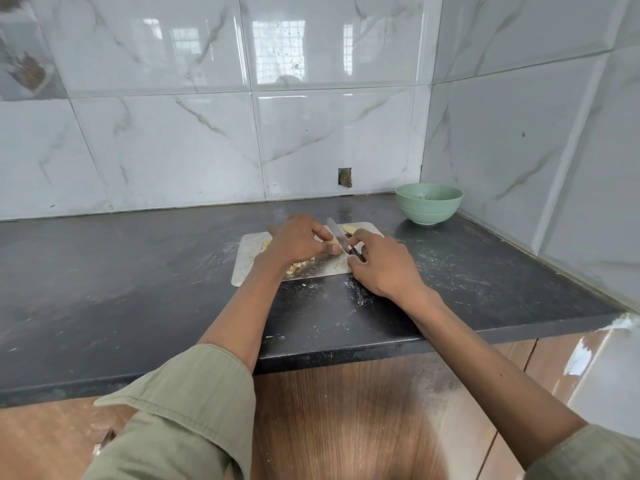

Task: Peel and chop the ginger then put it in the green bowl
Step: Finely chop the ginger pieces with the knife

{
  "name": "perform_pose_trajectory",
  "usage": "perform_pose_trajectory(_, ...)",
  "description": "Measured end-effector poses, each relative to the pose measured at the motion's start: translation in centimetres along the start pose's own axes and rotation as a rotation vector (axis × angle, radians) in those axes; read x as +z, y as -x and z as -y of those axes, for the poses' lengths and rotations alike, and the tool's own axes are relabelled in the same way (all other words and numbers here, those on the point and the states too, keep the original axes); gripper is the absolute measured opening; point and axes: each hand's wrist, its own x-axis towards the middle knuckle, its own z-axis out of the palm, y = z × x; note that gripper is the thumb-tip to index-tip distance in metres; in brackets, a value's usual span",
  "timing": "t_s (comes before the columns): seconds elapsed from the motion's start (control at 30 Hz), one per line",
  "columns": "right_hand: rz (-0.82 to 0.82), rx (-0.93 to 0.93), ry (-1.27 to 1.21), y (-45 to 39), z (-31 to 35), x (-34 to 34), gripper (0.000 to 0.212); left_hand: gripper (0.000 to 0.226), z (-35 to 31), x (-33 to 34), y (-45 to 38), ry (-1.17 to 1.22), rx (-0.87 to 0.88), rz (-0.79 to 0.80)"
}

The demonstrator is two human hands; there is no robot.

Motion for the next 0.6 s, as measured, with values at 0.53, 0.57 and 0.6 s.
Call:
perform_pose_trajectory(0.53,-0.039,-0.055,0.125,0.53,0.42,-0.09,0.027,0.031,-0.26,-0.19,0.28,-0.007,-0.045,-0.006)
perform_pose_trajectory(0.57,-0.033,-0.055,0.127,0.46,0.45,-0.12,0.027,0.031,-0.25,-0.18,0.30,0.001,-0.046,0.004)
perform_pose_trajectory(0.6,-0.019,-0.054,0.126,0.37,0.51,-0.23,0.027,0.031,-0.18,-0.13,0.29,0.006,-0.046,0.014)
